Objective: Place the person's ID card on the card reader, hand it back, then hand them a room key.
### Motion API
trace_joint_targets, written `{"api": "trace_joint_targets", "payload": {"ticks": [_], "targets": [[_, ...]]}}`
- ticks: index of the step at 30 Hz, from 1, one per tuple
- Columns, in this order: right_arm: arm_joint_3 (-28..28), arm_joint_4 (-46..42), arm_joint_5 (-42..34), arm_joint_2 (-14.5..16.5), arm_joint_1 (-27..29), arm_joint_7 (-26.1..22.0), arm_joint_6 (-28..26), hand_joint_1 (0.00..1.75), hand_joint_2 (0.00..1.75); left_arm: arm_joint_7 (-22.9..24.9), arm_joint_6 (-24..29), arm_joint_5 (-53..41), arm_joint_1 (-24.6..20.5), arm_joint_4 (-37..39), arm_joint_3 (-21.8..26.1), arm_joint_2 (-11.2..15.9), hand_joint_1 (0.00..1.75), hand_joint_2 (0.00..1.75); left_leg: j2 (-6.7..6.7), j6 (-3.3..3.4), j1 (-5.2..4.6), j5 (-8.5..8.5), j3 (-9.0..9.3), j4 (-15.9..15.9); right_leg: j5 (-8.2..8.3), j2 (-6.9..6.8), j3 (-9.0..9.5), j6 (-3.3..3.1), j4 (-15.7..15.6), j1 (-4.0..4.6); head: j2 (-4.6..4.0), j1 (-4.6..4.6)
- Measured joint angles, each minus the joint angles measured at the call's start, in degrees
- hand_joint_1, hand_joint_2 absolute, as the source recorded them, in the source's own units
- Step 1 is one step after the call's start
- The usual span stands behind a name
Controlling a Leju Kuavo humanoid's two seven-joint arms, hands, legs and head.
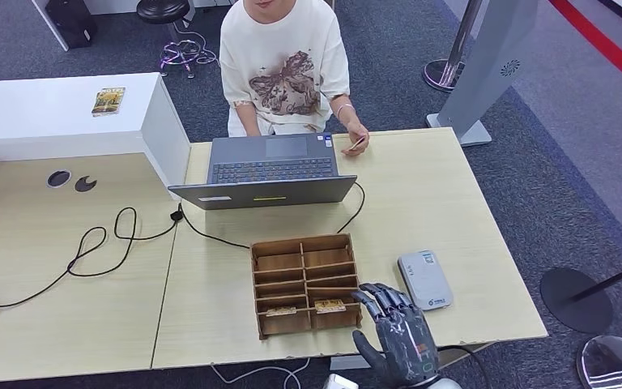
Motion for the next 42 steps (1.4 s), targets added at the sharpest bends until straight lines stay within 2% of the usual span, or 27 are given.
{"api": "trace_joint_targets", "payload": {"ticks": [5,10,15,19,25,34,42], "targets": [[0.64,1.03,0.02,0.56,-0.52,-0.55,0.01,0.59,1.75,0.01,-0.01,-0.14,-0.02,0.0,0.0,0.0,0.0,1.75,0.0,0.0,0.0,0.0,0.0,0.0,0.0,0.0,0.0,0.0,0.0,0.0,0.01,0.0],[0.93,1.88,0.01,0.9,-1.06,-1.05,0.09,0.68,1.75,0.01,-0.05,-0.16,-0.03,0.0,0.0,0.0,0.0,1.75,0.0,0.0,0.0,0.0,0.0,0.0,0.0,0.0,0.0,0.0,0.0,0.0,0.01,-0.01],[1.12,2.82,0.41,1.51,-1.51,-1.23,0.22,0.58,1.75,0.01,-0.06,-0.24,-0.03,0.0,0.0,0.0,0.0,1.75,0.0,0.0,0.0,0.0,0.0,0.0,0.0,0.0,0.0,0.0,0.0,0.0,0.01,0.0],[1.27,4.04,1.79,2.49,-2.14,-1.1,0.45,0.58,1.75,0.04,-0.15,-0.52,-0.06,0.0,0.01,0.0,0.0,1.75,0.0,-0.01,0.0,0.01,0.0,0.0,0.0,0.0,0.0,0.0,0.01,0.0,0.01,-0.01],[1.38,6.41,4.01,4.48,-3.35,-0.4,0.99,0.45,1.75,0.1,-0.21,-0.84,-0.09,0.0,0.0,0.0,0.0,1.75,0.0,-0.01,0.0,0.01,0.0,0.0,0.0,0.0,0.0,-0.01,0.01,0.0,0.01,0.0],[1.42,8.32,4.49,5.86,-4.15,-0.53,1.5,0.56,1.75,0.08,-0.29,-0.89,-0.1,0.0,0.0,0.02,0.0,1.75,0.0,-0.01,0.0,0.01,-0.01,0.0,0.0,0.0,0.0,0.0,0.01,0.0,-0.01,0.0],[1.42,9.95,5.37,6.73,-4.64,-0.62,1.93,0.59,1.75,0.08,-0.41,-1.01,-0.1,0.0,0.01,0.04,0.0,1.75,0.0,-0.01,0.0,0.01,0.0,0.0,0.0,0.0,0.0,0.0,0.01,0.0,0.01,0.0]]}}
